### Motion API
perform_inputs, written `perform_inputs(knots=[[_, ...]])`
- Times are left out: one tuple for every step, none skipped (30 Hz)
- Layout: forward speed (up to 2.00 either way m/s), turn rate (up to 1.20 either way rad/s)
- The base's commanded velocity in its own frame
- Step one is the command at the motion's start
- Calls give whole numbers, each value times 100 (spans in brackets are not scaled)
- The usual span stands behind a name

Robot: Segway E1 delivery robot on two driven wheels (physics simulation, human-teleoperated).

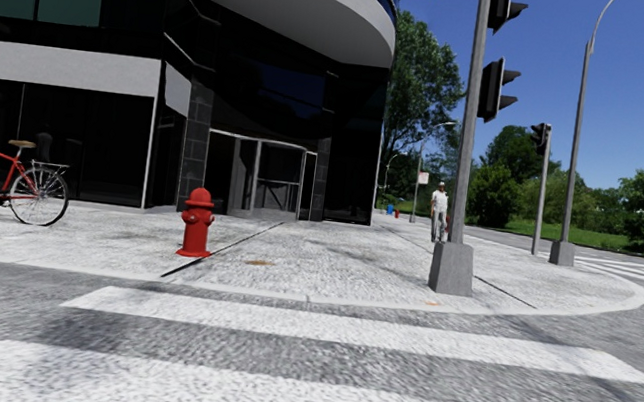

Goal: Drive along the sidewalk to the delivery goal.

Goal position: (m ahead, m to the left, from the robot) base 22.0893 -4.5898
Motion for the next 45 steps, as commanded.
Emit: perform_inputs(knots=[[161,0],[161,0],[160,0],[158,0],[158,0],[148,0],[136,0],[130,0],[128,0],[128,0],[128,0],[128,0],[128,0],[129,0],[130,0],[131,0],[131,0],[131,0],[131,0],[131,0],[131,0],[132,0],[133,0],[133,0],[134,0],[134,0],[134,0],[135,0],[135,0],[136,0],[136,0],[136,0],[136,0],[136,0],[136,0],[137,0],[139,0],[139,0],[140,0],[140,0],[140,0],[140,0],[140,0],[140,0],[140,0]])
